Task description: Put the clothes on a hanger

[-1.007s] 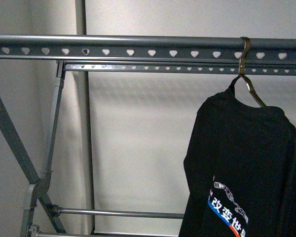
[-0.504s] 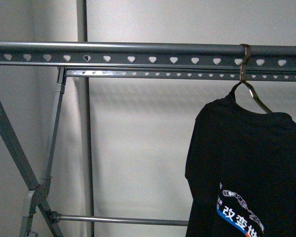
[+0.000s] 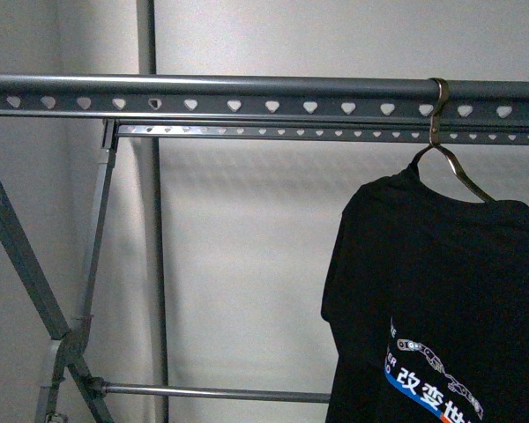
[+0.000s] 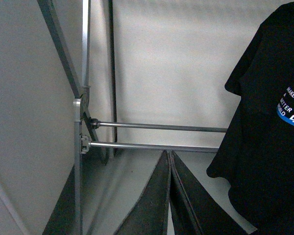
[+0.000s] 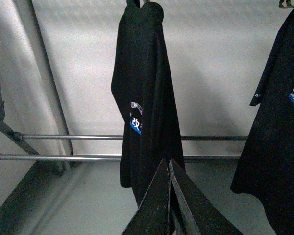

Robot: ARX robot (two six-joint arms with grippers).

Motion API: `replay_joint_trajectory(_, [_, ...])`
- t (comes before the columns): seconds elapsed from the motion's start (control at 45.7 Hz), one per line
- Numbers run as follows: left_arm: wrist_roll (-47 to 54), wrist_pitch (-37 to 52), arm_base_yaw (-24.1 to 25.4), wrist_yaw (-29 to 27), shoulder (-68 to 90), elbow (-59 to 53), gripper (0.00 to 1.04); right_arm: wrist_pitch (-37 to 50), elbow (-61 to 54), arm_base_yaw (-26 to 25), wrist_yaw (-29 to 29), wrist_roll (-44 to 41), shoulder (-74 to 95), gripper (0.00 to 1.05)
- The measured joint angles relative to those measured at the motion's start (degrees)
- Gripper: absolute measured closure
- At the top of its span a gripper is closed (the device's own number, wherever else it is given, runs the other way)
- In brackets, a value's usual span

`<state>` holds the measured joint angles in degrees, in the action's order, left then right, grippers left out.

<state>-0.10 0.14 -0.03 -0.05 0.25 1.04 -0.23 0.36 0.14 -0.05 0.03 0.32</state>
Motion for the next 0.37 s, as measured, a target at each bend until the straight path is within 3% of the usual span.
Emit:
replay_joint_trajectory(0.307, [0.0,0.0,0.0,0.0,0.0,0.0,1.01,0.0,0.0,0.0,0.0,0.0,-0.1,1.02])
replay_joint_trajectory(0.372, [0.0,0.0,0.0,0.0,0.0,0.0,1.01,0.0,0.0,0.0,0.0,0.0,-0.1,0.93])
